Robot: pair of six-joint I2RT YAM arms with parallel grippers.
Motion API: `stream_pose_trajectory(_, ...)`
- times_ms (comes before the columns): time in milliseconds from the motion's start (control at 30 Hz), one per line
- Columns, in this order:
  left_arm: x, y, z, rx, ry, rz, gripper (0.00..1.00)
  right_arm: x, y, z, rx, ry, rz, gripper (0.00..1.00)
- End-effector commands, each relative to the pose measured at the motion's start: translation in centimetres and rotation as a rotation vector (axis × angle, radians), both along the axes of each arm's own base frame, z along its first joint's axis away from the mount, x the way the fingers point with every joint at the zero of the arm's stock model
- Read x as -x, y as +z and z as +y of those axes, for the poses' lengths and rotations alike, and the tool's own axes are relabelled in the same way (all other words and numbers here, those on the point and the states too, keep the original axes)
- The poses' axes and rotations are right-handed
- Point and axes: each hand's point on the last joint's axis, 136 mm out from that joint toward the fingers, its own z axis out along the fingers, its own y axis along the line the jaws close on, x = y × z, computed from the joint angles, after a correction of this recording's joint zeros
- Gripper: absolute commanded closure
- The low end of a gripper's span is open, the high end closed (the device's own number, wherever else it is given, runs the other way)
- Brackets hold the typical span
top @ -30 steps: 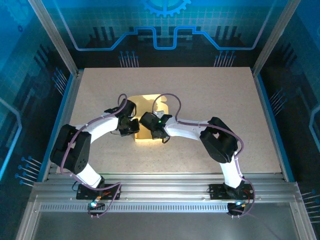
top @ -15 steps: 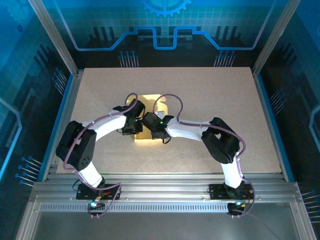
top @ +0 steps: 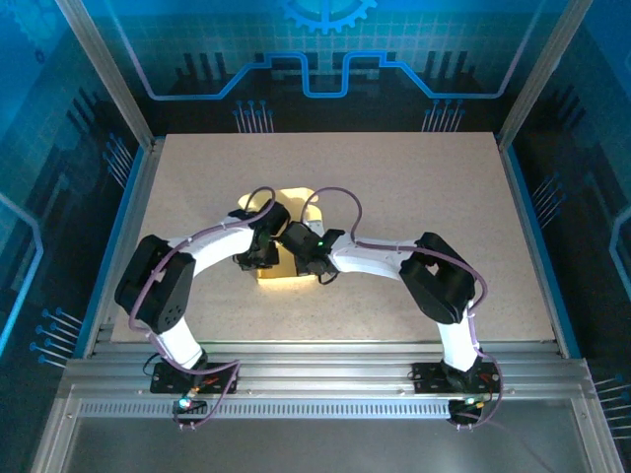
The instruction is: Fold the paper box
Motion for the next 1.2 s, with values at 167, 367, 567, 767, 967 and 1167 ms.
stream_pose_trajectory(167,4.4,-4.3,-0.2,0.037,0.038,0.201,0.94,0.4,1.6,1.6,-0.099,0.017,-0.001,1.0)
stream_pose_trajectory(367,4.0,-3.4,0.0,0.024,0.031,0.182,1.0,0.4,1.3,1.4,-0.094,0.014,0.006,1.0)
stream_pose_trajectory(567,4.2,-3.4,0.7,-0.013,0.034,0.188,1.0,0.4,1.5,1.4,-0.089,0.016,0.0,1.0)
stream_pose_trajectory(767,3.4,-1.9,-0.1,0.046,0.046,0.121,0.66,0.2,1.6,1.2,-0.073,0.013,-0.007,1.0)
stream_pose_trajectory(967,2.0,0.7,-0.2,0.109,0.067,0.03,0.64,0.0,1.2,0.5,-0.05,-0.003,-0.004,1.0)
stream_pose_trajectory(1167,1.8,2.1,0.6,0.197,0.119,-0.035,0.59,-0.2,1.4,0.2,-0.042,-0.008,-0.006,1.0)
